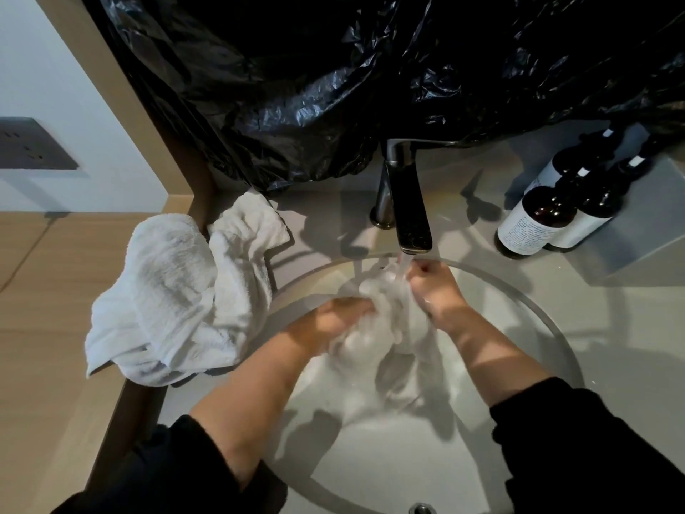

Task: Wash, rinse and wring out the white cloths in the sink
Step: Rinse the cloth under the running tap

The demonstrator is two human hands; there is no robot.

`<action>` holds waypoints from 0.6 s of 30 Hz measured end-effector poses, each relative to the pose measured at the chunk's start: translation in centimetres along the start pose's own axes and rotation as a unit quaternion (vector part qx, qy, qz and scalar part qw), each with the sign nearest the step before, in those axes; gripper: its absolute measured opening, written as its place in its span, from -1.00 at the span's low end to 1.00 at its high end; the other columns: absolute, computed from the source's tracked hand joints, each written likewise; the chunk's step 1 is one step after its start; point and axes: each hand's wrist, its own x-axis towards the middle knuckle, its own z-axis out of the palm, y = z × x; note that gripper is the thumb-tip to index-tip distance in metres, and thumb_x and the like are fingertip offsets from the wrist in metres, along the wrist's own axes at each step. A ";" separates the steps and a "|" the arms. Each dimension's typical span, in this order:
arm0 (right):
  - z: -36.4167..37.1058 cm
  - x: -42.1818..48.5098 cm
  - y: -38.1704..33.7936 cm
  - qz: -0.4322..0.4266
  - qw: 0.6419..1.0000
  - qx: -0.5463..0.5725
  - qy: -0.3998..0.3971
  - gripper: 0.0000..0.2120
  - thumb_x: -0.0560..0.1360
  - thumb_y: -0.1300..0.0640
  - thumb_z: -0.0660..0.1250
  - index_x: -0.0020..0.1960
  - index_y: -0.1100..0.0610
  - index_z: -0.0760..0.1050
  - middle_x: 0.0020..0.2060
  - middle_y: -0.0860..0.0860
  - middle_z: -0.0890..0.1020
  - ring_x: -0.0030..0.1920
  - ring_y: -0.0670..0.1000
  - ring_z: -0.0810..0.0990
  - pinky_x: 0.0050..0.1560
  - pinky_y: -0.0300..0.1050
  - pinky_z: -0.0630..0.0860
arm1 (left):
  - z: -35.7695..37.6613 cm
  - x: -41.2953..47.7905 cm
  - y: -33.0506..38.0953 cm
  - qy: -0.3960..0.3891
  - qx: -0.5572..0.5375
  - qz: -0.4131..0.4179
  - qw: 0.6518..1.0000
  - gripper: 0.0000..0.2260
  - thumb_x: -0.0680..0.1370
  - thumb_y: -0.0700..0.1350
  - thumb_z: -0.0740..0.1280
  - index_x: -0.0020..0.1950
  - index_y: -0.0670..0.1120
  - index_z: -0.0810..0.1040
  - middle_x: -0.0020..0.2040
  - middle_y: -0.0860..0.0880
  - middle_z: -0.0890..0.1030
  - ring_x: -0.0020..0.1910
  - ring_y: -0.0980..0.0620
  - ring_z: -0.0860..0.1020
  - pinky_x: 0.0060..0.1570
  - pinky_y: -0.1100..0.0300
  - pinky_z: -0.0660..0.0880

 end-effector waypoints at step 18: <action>-3.3 0.5 8.4 0.010 0.931 0.015 -0.364 -0.51 0.47 0.09 0.45 0.35 -0.02 0.38 0.21 0.03 0.58 0.19 -0.05 0.56 0.27 -0.12 0.45 | -0.3 1.3 -0.4 -0.037 -0.261 0.181 0.947 -0.82 0.39 -0.26 0.47 -0.03 -0.22 0.63 -0.05 -0.16 0.64 -0.03 -0.11 0.62 0.20 -0.07 0.51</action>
